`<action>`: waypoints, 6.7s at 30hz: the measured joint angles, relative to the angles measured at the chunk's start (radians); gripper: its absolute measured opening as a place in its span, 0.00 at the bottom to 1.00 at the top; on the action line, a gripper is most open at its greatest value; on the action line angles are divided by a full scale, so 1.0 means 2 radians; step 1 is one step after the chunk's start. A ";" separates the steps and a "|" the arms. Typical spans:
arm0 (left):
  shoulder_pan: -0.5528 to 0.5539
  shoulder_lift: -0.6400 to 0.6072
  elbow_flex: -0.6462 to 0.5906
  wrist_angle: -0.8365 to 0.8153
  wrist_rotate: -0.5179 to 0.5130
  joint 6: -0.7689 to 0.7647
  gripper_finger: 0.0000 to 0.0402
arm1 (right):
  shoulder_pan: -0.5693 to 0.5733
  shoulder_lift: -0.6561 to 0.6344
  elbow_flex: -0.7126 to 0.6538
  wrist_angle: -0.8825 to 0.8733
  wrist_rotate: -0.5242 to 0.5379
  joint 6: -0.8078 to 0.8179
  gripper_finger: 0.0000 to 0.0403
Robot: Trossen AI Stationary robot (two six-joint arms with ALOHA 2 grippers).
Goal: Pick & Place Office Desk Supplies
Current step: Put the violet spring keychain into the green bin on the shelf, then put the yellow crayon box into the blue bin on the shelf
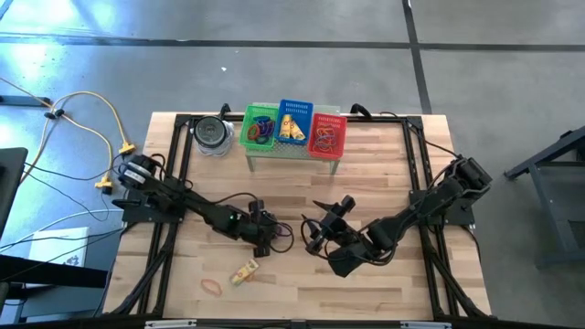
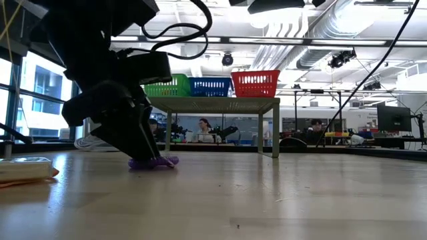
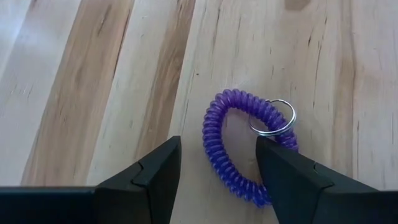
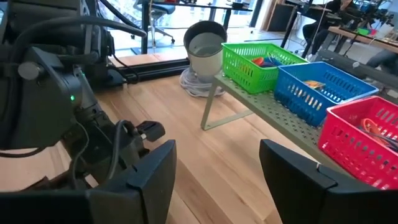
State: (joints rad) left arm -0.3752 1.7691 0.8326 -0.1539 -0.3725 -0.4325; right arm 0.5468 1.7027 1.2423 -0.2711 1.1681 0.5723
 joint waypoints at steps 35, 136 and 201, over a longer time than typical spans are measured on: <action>-0.079 -0.127 -0.003 -0.096 -0.109 -0.025 0.02 | -0.004 0.053 0.000 0.160 -0.347 -0.144 0.54; 0.511 -0.303 0.031 0.046 0.168 0.085 0.20 | -0.058 0.111 0.000 0.320 -0.494 -0.140 0.54; -0.146 -0.389 0.031 -0.212 0.190 0.122 0.29 | -0.056 0.110 0.000 0.294 -0.494 -0.144 0.54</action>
State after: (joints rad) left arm -0.6663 0.9909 0.8948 -0.5777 0.0080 -0.1892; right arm 0.4343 1.9228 1.2423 0.3164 0.1802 0.2836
